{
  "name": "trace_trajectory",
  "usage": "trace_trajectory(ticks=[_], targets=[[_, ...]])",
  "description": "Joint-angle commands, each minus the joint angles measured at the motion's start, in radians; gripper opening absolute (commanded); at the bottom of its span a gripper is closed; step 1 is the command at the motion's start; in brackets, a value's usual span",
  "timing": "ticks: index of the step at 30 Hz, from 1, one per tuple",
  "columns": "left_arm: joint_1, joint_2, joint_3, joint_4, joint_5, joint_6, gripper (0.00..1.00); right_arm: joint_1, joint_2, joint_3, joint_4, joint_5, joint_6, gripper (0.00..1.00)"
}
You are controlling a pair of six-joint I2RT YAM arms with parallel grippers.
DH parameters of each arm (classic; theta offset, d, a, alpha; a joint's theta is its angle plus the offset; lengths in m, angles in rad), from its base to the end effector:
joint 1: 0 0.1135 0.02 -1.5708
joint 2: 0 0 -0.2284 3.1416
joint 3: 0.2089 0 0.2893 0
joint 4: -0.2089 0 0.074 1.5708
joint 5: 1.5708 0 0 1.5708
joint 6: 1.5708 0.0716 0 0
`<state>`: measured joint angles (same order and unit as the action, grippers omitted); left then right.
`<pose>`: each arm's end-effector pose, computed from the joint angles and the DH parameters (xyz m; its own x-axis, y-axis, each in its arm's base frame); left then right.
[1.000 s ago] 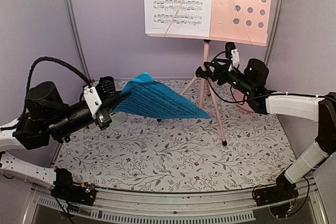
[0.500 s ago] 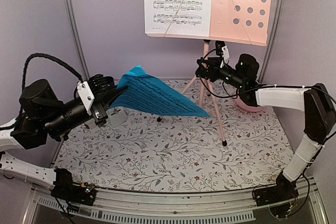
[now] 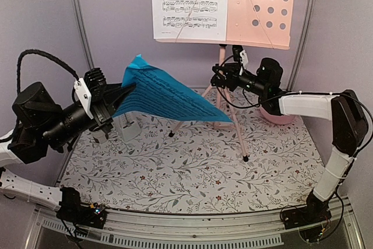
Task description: Set up the instrument practice props
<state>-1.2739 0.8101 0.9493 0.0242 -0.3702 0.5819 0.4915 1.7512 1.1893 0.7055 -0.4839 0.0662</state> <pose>0.1047 -0.2538 0.4005 0.4723 0.2076 -0.8566 0.6313 0.5985 0.4931 0.3972 0.2504 0.2578 0.0714 0.1046 -0.9919 -0.8302 0.5574 -0.0010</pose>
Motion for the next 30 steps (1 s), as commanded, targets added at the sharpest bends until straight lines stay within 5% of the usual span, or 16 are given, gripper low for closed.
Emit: trace_trajectory(ticks=[1, 27, 30], targets=[[-0.013, 0.008, 0.045, 0.060, 0.007, -0.033, 0.00, 0.067, 0.018, 0.086, 0.027, -0.028, 0.126, 0.00], [-0.012, 0.133, 0.230, 0.097, 0.032, -0.265, 0.00, 0.305, 0.067, 0.145, -0.019, 0.190, 0.192, 0.00], [-0.013, 0.141, 0.247, 0.107, 0.029, -0.292, 0.00, 0.306, 0.059, 0.134, -0.017, 0.177, 0.197, 0.19]])
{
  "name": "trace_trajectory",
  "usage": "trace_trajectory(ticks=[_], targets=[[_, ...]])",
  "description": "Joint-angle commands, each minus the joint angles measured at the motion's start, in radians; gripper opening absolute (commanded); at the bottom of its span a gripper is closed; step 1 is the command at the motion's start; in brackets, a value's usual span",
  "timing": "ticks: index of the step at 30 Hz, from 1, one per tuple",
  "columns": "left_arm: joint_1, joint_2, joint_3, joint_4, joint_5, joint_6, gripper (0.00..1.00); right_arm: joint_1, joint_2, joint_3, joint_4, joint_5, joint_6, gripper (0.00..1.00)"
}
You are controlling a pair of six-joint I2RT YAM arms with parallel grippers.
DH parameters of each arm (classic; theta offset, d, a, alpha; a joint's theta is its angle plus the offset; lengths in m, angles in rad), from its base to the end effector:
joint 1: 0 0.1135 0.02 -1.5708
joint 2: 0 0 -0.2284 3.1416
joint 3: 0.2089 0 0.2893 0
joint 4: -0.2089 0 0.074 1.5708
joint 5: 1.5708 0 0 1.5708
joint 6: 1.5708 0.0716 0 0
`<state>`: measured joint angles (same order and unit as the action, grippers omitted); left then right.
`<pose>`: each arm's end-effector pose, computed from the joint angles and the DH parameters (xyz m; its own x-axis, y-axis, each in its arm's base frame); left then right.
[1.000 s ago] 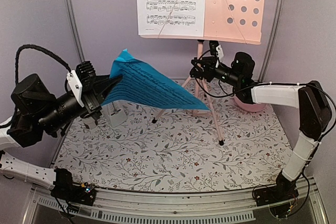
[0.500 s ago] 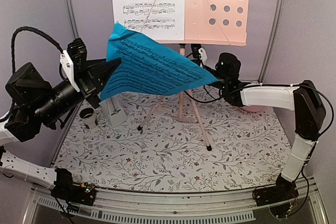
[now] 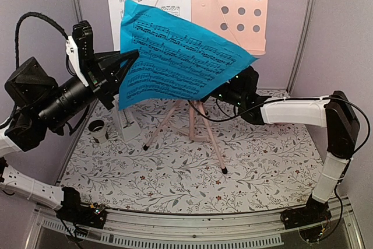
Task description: Set up the instrument practice props
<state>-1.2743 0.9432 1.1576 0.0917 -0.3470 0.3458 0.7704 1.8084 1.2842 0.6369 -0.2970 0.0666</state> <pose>0.1064 -0.2649 0.4598 0.3556 -0.0729 -0.9318 0.7272 0.6479 0.2268 0.3373 0.3565 0.2618 0.0223 0.1103 -0.9936 -0.8780 0.4774 0.0333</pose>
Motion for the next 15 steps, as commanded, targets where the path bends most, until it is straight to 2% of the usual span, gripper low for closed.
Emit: trace_trajectory(ticks=[1, 6, 9, 12, 15], targets=[[-0.013, 0.012, 0.048, 0.040, 0.002, -0.066, 0.00, 0.028, -0.008, 0.029, 0.053, -0.007, 0.197, 0.26], [-0.010, 0.029, 0.090, 0.046, -0.017, -0.110, 0.00, 0.028, -0.085, -0.060, 0.060, 0.022, 0.194, 0.60], [-0.010, 0.041, 0.117, 0.057, -0.025, -0.132, 0.00, 0.027, -0.144, -0.139, 0.059, 0.046, 0.192, 0.74], [-0.002, 0.056, 0.153, 0.064, -0.043, -0.159, 0.00, 0.026, -0.195, -0.207, 0.054, 0.057, 0.196, 0.82], [0.015, 0.091, 0.220, 0.042, -0.073, -0.201, 0.00, 0.026, -0.249, -0.264, 0.036, 0.058, 0.215, 0.85]])
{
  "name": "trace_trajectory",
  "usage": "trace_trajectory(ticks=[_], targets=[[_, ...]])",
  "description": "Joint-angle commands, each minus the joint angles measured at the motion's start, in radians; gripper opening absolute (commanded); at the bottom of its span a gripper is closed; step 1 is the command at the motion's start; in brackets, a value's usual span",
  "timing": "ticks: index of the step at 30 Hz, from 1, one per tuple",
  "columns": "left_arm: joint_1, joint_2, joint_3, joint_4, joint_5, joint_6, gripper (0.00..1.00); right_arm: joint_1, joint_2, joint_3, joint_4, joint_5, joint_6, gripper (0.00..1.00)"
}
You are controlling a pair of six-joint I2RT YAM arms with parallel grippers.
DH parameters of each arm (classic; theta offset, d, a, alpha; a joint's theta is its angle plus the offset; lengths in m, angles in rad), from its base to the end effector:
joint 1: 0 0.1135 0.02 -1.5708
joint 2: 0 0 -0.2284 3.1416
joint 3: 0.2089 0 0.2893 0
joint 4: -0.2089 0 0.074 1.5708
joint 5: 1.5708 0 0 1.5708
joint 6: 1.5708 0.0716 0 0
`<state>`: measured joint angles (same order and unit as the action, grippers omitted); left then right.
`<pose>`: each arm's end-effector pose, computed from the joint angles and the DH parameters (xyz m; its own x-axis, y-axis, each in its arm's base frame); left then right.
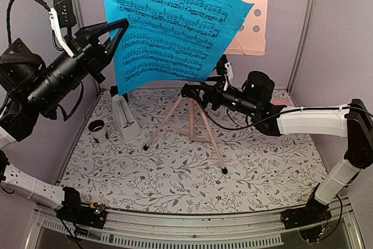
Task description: Set up the instrument practice props
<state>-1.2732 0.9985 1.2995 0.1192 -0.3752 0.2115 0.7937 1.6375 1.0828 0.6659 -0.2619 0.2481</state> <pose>0.1064 -0.2573 0.5041 0.2831 -0.2569 -0.9240 0.7487 0.6614 0.0455 0.3021 0.3336 0.2592 -0.1380 0.1980 -0.9704 -0.8616 0.4593 0.2162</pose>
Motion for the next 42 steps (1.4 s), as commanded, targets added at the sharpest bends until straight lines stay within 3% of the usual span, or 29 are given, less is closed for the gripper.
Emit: trace_trajectory(ticks=[1, 6, 12, 20, 28, 42], targets=[[0.018, 0.048, 0.104, 0.003, -0.053, -0.081, 0.00, 0.004, -0.099, -0.087, 0.001, 0.021, 0.041, 0.86], [0.058, 0.118, 0.215, -0.013, -0.107, -0.156, 0.00, 0.005, -0.233, -0.208, -0.043, 0.012, 0.069, 0.82], [0.156, 0.187, 0.331, -0.085, -0.121, -0.305, 0.00, 0.006, -0.440, -0.250, -0.247, 0.040, 0.035, 0.78], [0.256, 0.206, 0.341, -0.128, -0.126, -0.429, 0.00, 0.006, -0.621, -0.245, -0.466, 0.085, -0.015, 0.76], [0.277, 0.206, 0.319, -0.119, -0.104, -0.465, 0.00, 0.007, -0.676, -0.102, -0.656, 0.180, -0.063, 0.69], [0.327, 0.189, 0.259, -0.103, -0.026, -0.465, 0.00, 0.006, -0.697, -0.085, -0.663, 0.156, -0.071, 0.69]])
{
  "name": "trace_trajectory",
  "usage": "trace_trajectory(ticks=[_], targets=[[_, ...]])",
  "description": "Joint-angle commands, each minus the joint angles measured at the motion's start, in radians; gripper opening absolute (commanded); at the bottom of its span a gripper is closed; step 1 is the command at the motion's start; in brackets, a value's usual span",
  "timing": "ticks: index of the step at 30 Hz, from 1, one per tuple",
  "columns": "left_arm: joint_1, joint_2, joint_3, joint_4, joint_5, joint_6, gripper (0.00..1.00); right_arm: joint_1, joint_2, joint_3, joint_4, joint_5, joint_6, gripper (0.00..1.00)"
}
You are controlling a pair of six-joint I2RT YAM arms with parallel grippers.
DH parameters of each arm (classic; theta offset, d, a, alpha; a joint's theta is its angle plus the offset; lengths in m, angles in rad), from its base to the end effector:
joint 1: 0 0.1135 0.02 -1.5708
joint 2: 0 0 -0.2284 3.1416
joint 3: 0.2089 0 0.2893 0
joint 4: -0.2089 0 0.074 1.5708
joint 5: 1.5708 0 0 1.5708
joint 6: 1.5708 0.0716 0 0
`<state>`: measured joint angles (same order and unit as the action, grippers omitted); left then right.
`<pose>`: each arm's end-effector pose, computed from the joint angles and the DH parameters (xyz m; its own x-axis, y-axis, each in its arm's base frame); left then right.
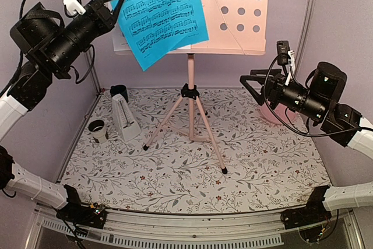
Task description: Set up the instrument practice props
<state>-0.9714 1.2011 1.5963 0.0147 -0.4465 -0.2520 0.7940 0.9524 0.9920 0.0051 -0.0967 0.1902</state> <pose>0.1963 -0.2325 0.5460 0.0877 -0.5271 -0.8453 0.5609 0.7274 -0.3953 0.2146 0.2282 0.3772 -0.1162 0.1502 -0.9818 -0.7693 0.6116 0.1846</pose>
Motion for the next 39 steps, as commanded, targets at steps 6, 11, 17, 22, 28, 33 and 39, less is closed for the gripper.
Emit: trace_trajectory(ticks=[6, 11, 17, 22, 28, 33, 39], targets=[[0.051, -0.029, -0.056, 0.017, 0.096, 0.010, 0.00, 0.005, 0.000, 0.017, 0.012, -0.016, -0.042, 0.70], [0.062, -0.039, -0.065, 0.032, 0.147, 0.014, 0.00, 0.006, 0.038, 0.053, 0.005, -0.039, -0.065, 0.71], [0.062, -0.090, -0.072, 0.033, 0.280, 0.081, 0.00, 0.006, 0.039, 0.103, -0.020, -0.086, -0.098, 0.72], [0.063, -0.125, -0.029, -0.050, 0.519, 0.147, 0.00, 0.006, 0.011, 0.168, -0.088, -0.151, -0.159, 0.76], [0.060, -0.108, 0.050, -0.368, 0.606, 0.194, 0.00, 0.006, -0.025, 0.271, -0.280, -0.271, -0.225, 0.86], [0.048, -0.105, 0.034, -0.550, 0.725, 0.231, 0.00, 0.006, -0.052, 0.315, -0.381, -0.377, -0.246, 0.91], [0.014, -0.081, 0.020, -0.703, 0.825, 0.276, 0.00, 0.005, -0.014, 0.399, -0.469, -0.430, -0.259, 0.90]])
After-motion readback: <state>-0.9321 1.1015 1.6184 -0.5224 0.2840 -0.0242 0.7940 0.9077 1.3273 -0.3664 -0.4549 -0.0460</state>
